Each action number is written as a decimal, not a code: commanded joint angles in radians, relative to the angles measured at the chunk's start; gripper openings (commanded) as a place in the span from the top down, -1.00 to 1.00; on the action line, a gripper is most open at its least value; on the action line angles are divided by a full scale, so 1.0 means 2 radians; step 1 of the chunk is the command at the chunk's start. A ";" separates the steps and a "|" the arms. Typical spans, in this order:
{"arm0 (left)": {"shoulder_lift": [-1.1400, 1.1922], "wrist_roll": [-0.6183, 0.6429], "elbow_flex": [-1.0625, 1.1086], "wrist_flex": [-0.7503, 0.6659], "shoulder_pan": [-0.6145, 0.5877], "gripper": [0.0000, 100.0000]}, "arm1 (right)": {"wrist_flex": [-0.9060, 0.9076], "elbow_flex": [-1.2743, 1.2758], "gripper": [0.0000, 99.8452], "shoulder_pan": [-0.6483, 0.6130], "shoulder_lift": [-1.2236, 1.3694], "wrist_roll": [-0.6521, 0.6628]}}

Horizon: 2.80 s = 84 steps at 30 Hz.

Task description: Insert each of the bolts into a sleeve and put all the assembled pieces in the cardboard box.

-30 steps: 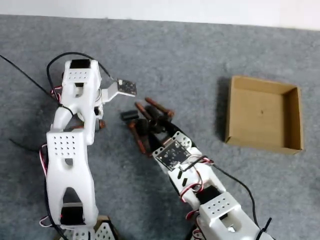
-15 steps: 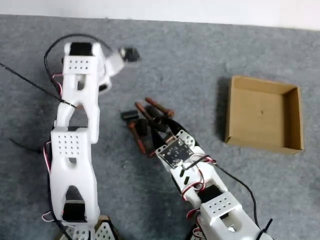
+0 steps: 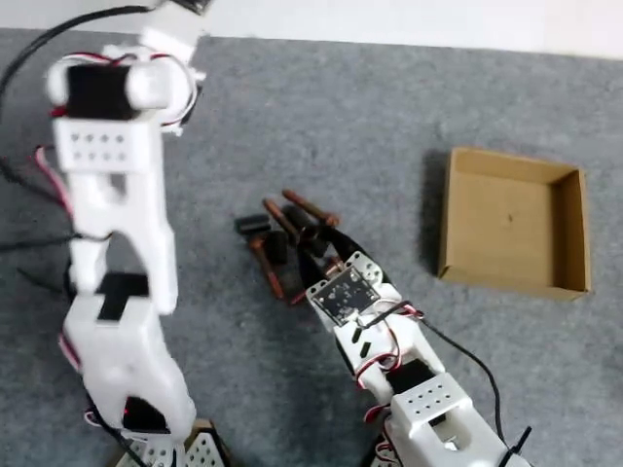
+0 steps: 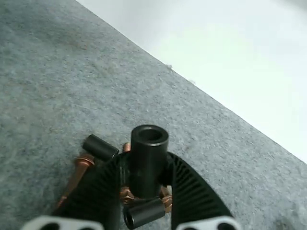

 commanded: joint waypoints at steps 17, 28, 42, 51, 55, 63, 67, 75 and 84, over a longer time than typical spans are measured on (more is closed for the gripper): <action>-0.533 0.051 0.774 -0.332 0.008 0.99 | -0.017 0.021 0.99 0.007 -0.010 0.002; -0.804 0.170 1.202 -0.717 0.009 0.99 | -0.021 0.018 0.99 0.026 -0.010 -0.087; -0.881 0.203 1.260 -0.725 0.149 0.99 | -0.020 0.020 0.99 0.008 -0.008 -0.092; -0.973 0.245 1.349 -0.891 0.129 0.99 | -0.018 0.020 0.99 0.010 -0.009 -0.092; -1.029 0.340 1.403 -0.932 0.169 0.99 | -0.017 0.020 0.99 0.008 -0.008 -0.092; -1.065 0.349 1.407 -0.932 0.227 0.99 | -0.017 0.020 0.99 0.008 -0.008 -0.067; -1.064 0.349 1.407 -0.894 0.253 0.99 | -0.017 0.020 0.99 0.007 -0.008 -0.032; -1.064 0.348 1.407 -0.855 0.252 0.99 | -0.017 0.020 0.99 0.007 -0.010 -0.029; -1.064 0.348 1.407 -0.855 0.241 0.99 | -0.017 0.020 0.99 -0.020 -0.011 0.012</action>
